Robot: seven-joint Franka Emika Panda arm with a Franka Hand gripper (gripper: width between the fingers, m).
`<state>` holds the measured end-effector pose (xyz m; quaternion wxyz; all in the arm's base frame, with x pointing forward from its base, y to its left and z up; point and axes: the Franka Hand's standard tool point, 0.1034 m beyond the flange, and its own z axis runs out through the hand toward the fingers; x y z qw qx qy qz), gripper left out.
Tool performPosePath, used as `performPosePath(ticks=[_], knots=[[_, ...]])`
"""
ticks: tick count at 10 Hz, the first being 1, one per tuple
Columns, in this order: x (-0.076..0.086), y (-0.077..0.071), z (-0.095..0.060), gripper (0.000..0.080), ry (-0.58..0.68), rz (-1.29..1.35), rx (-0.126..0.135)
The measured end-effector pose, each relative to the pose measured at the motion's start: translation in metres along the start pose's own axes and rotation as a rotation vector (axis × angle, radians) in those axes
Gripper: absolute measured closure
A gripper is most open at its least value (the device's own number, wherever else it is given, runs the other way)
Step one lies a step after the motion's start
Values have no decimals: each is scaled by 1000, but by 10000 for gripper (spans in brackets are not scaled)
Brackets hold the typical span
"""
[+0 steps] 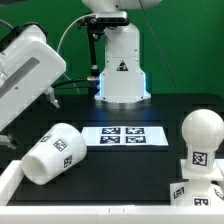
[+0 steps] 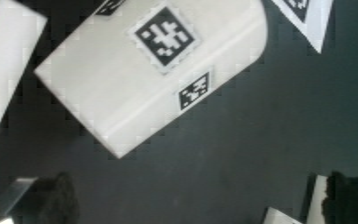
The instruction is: Assemble lamp
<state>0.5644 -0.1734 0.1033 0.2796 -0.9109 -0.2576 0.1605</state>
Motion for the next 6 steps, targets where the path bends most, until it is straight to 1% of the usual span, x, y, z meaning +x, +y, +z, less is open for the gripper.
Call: performPosePath(ticks=[1, 2, 5, 6], knots=[[0, 2, 3, 100, 3, 3, -4], [-2, 2, 7, 100, -2, 11, 3], [-3, 2, 9, 100, -5, 11, 4], [-2, 2, 16, 100, -15, 12, 15]])
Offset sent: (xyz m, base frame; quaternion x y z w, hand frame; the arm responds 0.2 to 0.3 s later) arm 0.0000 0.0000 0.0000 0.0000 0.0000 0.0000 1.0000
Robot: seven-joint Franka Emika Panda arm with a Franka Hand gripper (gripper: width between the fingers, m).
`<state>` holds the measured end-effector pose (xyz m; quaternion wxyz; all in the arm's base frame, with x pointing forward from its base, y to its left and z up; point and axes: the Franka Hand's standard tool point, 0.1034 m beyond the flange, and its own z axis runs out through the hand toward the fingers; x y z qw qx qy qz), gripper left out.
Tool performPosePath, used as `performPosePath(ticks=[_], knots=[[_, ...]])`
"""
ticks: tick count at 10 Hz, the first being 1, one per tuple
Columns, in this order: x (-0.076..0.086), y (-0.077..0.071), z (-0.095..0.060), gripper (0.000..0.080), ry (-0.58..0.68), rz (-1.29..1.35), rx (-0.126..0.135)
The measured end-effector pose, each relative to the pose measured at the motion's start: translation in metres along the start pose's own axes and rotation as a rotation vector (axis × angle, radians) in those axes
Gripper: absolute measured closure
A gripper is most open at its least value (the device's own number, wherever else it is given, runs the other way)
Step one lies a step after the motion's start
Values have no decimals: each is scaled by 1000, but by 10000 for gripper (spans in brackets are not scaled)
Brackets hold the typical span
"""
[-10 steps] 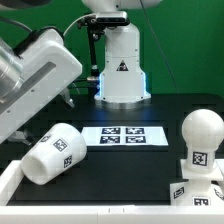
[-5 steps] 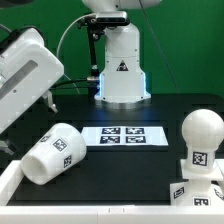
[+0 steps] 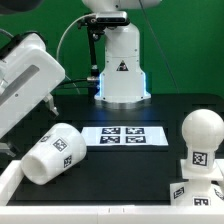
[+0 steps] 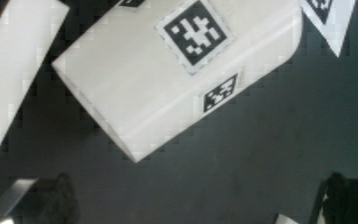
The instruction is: Assemble lamp
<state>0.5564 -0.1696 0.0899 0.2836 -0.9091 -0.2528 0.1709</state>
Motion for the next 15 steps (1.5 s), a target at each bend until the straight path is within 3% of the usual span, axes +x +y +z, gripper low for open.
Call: performPosePath(ticks=[3, 8, 10, 12, 15], knots=[[1, -1, 16, 100, -12, -1, 20], [-3, 5, 33, 100, -16, 14, 21], [-1, 2, 39, 100, -21, 14, 31], [-6, -9, 47, 100, -94, 48, 68], [-3, -9, 53, 100, -108, 74, 68]])
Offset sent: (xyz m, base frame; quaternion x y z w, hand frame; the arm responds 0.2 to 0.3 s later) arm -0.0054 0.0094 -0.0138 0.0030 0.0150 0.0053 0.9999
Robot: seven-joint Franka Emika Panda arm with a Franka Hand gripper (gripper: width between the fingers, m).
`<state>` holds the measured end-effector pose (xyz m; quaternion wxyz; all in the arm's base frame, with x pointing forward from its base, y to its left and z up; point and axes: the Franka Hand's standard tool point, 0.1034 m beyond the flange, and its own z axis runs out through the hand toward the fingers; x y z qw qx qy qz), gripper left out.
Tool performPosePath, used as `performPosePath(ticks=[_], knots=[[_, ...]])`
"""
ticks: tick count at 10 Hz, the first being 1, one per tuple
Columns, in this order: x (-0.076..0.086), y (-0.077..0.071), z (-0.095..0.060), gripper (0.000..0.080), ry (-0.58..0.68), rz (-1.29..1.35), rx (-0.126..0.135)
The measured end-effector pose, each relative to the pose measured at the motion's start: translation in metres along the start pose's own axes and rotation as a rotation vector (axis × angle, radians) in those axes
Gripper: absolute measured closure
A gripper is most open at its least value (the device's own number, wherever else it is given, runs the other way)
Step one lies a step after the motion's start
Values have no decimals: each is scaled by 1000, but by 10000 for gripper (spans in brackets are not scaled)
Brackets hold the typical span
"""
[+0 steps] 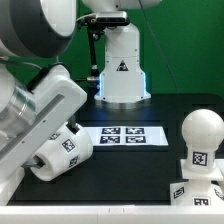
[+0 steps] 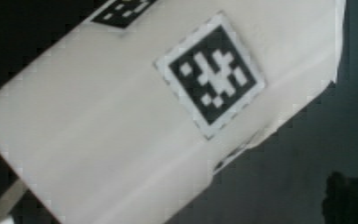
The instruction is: Assemble lamp
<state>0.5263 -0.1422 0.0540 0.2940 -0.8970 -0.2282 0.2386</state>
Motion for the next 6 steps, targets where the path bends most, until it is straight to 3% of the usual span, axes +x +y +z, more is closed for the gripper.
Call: performPosePath(ticks=[4, 5, 6], knots=[[1, -1, 0, 100, 1, 12, 1], [1, -1, 0, 216, 1, 12, 1], [1, -1, 0, 216, 1, 12, 1]])
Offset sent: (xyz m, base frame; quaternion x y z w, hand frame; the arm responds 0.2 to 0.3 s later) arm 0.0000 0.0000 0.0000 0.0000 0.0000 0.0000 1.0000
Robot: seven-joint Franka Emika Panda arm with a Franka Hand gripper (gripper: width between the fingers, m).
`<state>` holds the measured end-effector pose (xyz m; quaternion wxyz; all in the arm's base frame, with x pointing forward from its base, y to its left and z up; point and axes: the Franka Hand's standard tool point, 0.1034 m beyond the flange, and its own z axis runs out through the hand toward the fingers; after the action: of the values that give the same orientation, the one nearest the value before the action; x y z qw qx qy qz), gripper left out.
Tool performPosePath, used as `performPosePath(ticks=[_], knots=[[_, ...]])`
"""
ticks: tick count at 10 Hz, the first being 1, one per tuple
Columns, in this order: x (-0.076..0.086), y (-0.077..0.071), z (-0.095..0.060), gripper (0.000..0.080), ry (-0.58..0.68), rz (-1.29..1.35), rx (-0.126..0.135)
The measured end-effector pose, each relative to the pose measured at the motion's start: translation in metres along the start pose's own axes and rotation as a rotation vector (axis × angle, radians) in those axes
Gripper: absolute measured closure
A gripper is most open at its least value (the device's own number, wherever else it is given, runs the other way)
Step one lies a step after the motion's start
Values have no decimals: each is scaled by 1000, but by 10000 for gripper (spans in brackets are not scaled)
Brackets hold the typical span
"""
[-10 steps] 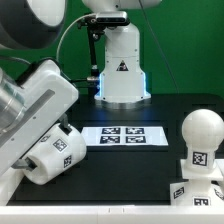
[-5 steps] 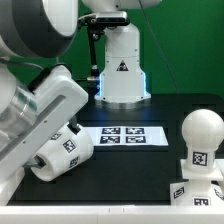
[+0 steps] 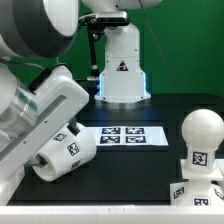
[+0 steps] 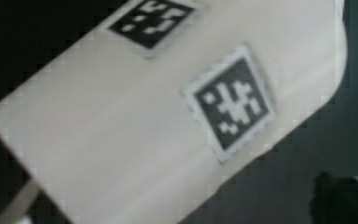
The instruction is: Assemble lamp
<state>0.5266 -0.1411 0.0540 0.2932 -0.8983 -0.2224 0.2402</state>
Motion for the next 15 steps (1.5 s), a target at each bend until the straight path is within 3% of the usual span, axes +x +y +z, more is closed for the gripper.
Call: performPosePath(ticks=[3, 4, 5, 6, 10, 11, 12, 13, 14, 15], knots=[[0, 0, 0, 645, 0, 1, 0], [0, 0, 0, 645, 1, 1, 0], [0, 0, 0, 773, 1, 1, 0], [-1, 0, 0, 791, 1, 1, 0], [-1, 0, 0, 798, 0, 7, 4], [-3, -6, 3, 759, -22, 50, 37], [1, -11, 5, 759, -27, 51, 42], [9, -12, 2, 621, -8, -9, 10], [18, -15, -8, 485, 29, -98, -59], [19, -23, -12, 485, 43, -143, -80]])
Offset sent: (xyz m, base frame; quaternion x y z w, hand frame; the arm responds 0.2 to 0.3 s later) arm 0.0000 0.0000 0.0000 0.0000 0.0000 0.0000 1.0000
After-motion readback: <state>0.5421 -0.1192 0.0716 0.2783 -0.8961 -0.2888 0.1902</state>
